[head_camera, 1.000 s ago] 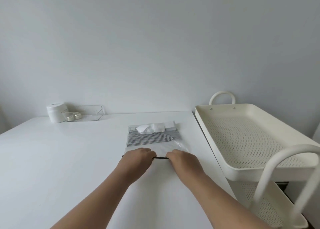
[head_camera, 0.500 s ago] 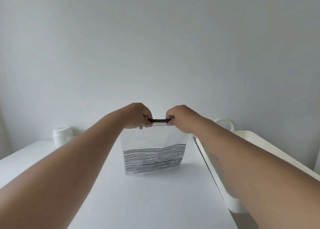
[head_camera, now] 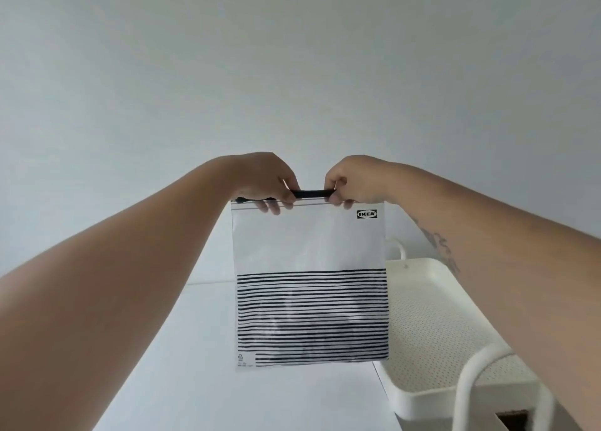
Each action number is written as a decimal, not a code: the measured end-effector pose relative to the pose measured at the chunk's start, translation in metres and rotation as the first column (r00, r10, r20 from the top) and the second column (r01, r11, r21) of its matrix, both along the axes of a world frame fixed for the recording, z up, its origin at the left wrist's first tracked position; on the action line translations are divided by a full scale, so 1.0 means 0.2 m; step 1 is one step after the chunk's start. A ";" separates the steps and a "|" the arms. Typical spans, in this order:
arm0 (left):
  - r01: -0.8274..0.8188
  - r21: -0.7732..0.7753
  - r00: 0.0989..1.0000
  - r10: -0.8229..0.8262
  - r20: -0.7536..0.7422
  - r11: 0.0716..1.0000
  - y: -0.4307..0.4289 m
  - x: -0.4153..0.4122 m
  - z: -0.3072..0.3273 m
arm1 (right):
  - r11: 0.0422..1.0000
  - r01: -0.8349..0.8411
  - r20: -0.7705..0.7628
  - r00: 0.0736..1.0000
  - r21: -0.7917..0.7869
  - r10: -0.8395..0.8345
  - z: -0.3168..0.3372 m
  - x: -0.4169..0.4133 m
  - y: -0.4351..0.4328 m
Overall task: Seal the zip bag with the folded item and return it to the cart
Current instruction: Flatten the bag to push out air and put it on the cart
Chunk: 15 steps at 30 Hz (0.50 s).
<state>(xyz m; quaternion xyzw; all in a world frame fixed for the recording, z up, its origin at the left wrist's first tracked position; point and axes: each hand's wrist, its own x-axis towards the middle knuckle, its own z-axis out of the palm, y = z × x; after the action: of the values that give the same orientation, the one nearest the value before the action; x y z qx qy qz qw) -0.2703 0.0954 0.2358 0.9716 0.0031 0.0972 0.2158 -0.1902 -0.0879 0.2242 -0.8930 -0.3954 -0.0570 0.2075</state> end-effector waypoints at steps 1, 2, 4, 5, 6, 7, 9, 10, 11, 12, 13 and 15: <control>0.014 -0.002 0.999 -0.014 0.029 1.000 -0.03 0.03 0.00 | 1.000 0.019 0.014 1.000 0.009 -0.019 0.01 0.02 -0.04; 0.025 -0.005 0.998 -0.024 0.055 1.000 -0.05 0.06 0.00 | 0.999 0.035 0.025 0.999 0.015 -0.035 0.01 0.03 -0.07; 0.054 0.001 0.994 -0.054 0.097 0.999 -0.13 0.13 -0.01 | 0.996 0.076 0.053 0.996 0.037 -0.078 0.02 0.07 -0.15; 0.067 0.008 0.991 -0.068 0.117 0.998 -0.16 0.17 -0.02 | 0.994 0.097 0.067 0.993 0.049 -0.100 0.01 0.09 -0.19; 0.082 0.013 0.987 -0.083 0.136 0.997 -0.20 0.20 -0.02 | 0.991 0.114 0.077 0.990 0.064 -0.119 0.01 0.11 -0.23; 0.098 0.017 0.983 -0.100 0.153 0.995 -0.24 0.24 -0.03 | 0.989 0.127 0.086 0.987 0.078 -0.134 0.00 0.14 -0.27; 0.131 0.017 0.975 -0.132 0.179 0.991 -0.32 0.30 -0.04 | 0.985 0.145 0.112 0.981 0.098 -0.156 -0.01 0.18 -0.36; 0.148 0.014 0.971 -0.148 0.191 0.989 -0.36 0.33 -0.05 | 0.982 0.154 0.122 0.978 0.107 -0.166 -0.01 0.21 -0.40; 0.164 0.008 0.967 -0.162 0.199 0.986 -0.39 0.36 -0.06 | 0.979 0.162 0.125 0.976 0.121 -0.177 -0.02 0.23 -0.44; 0.179 -0.002 0.963 -0.175 0.204 0.984 -0.43 0.40 -0.07 | 0.976 0.170 0.125 0.974 0.134 -0.187 -0.02 0.26 -0.48; 0.192 -0.015 0.961 -0.185 0.206 0.981 -0.46 0.43 -0.08 | 0.974 0.179 0.125 0.972 0.140 -0.197 -0.03 0.29 -0.52; 0.213 -0.034 0.959 -0.203 0.197 0.976 -0.52 0.50 -0.10 | 0.971 0.204 0.130 0.967 0.126 -0.220 -0.04 0.34 -0.58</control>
<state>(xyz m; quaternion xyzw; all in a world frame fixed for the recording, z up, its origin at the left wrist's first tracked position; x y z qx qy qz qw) -0.1709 -0.0080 0.2165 0.9463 -0.1172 0.1670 0.2509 -0.1224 -0.2032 0.2161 -0.9108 -0.3075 -0.1646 0.2209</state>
